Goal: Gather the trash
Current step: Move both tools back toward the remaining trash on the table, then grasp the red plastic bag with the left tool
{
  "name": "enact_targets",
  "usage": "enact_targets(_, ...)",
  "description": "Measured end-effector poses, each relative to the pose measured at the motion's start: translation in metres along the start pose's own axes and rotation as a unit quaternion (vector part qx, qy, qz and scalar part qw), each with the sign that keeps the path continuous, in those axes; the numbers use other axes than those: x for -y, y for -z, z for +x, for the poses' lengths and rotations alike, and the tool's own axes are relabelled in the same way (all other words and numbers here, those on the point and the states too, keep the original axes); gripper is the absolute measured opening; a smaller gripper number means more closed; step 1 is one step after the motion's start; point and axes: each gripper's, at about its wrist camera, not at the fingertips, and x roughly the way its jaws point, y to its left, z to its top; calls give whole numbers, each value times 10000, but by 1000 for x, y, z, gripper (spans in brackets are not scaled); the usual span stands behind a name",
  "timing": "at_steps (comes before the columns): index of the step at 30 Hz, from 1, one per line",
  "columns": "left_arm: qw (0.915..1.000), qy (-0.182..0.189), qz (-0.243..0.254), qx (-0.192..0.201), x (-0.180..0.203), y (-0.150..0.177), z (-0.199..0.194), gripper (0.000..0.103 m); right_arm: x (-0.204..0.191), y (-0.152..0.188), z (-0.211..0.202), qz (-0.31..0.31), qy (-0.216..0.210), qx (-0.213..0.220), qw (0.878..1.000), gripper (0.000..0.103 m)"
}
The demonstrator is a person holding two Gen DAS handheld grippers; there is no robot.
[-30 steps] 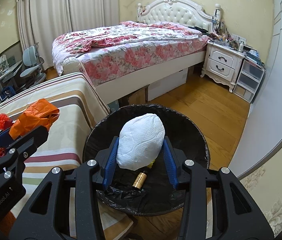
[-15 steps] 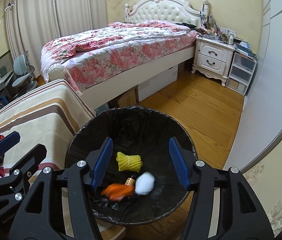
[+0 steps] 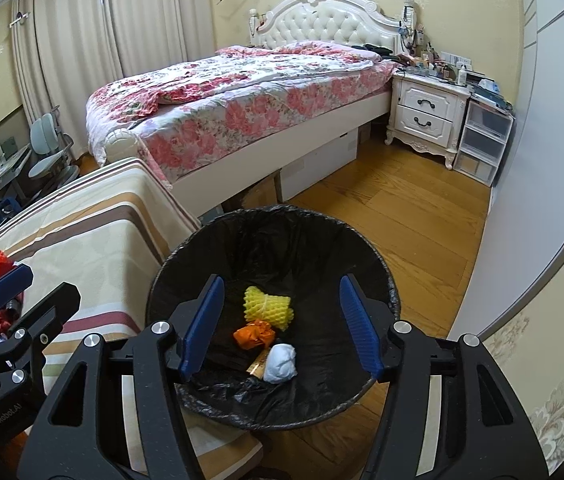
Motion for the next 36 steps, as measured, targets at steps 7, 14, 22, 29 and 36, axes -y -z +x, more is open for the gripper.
enact_targets(7, 9995, -244, -200, -66, -27, 11, -23, 75, -27, 9, -11, -150, -240, -57, 9996, 59)
enact_targets(14, 9977, -507, -432, -97, -56, 28, -46, 75, -56, 22, -19, -310, -489, -163, 9982, 59)
enact_targets(22, 9947, -781, -650, -127, -87, 51, -70, 76, -86, 40, -28, -534, -723, -306, 9955, 59)
enact_targets(29, 9914, -1005, -810, -217, -108, 70, -82, 76, -106, 55, -35, -705, -874, -407, 9928, 59)
enact_targets(36, 9886, -1064, -966, -447, -132, 86, -81, 76, -127, 64, -40, -887, -1024, -461, 9897, 59)
